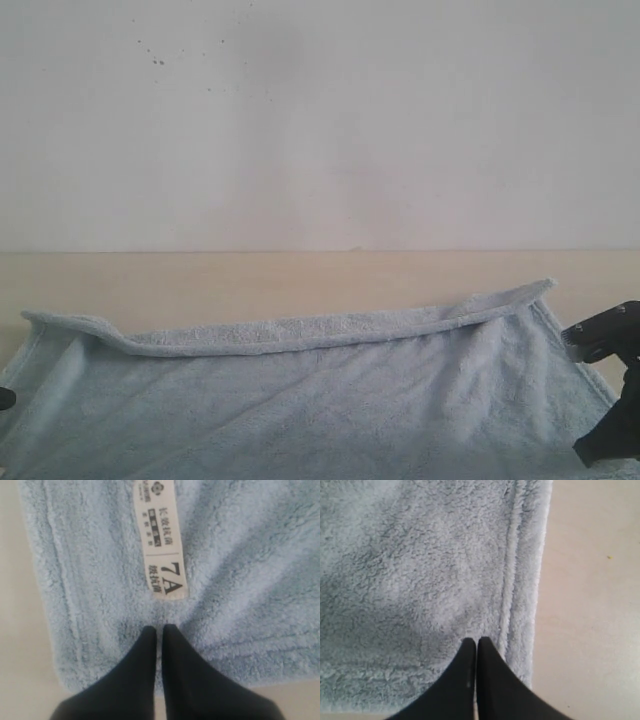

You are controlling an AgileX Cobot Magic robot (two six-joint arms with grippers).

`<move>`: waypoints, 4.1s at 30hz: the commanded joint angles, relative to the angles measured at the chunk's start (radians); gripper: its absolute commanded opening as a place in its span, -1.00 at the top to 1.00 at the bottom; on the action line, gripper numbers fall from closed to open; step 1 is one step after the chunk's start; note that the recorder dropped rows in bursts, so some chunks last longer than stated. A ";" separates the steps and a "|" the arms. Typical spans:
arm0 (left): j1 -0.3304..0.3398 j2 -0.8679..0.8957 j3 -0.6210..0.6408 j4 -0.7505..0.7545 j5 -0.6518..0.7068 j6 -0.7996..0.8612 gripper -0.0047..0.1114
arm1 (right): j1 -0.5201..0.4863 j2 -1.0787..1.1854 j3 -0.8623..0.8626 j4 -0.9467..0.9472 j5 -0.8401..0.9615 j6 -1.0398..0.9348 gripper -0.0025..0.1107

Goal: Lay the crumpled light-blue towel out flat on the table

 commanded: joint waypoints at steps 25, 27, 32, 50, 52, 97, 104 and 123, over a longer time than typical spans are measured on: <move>0.003 -0.006 0.051 -0.071 0.072 -0.009 0.85 | -0.110 -0.041 0.148 -0.088 0.074 0.210 0.96; -0.001 -0.006 0.067 -0.101 0.062 0.010 0.85 | -0.110 -0.067 0.169 -0.086 0.101 0.213 0.96; -0.001 -0.006 0.104 -0.141 0.062 0.010 0.85 | -0.110 -0.113 0.204 -0.075 0.133 0.225 0.96; -0.001 -0.353 0.060 -0.029 0.065 0.026 0.85 | -0.110 -0.178 0.212 -0.068 0.109 0.216 0.96; -0.001 -0.367 0.060 -0.026 0.045 0.026 0.85 | -0.110 -0.178 0.212 -0.068 0.108 0.216 0.96; -0.001 -0.006 0.102 -0.172 0.008 0.052 0.85 | -0.108 -0.397 0.210 0.077 -0.044 0.122 0.96; -0.001 -0.181 0.010 -0.061 -0.024 0.048 0.85 | -0.108 -0.384 0.128 0.111 -0.093 0.122 0.95; 0.003 -0.053 -0.290 0.028 -0.143 0.048 0.85 | -0.108 0.044 -0.355 0.344 0.043 0.007 0.15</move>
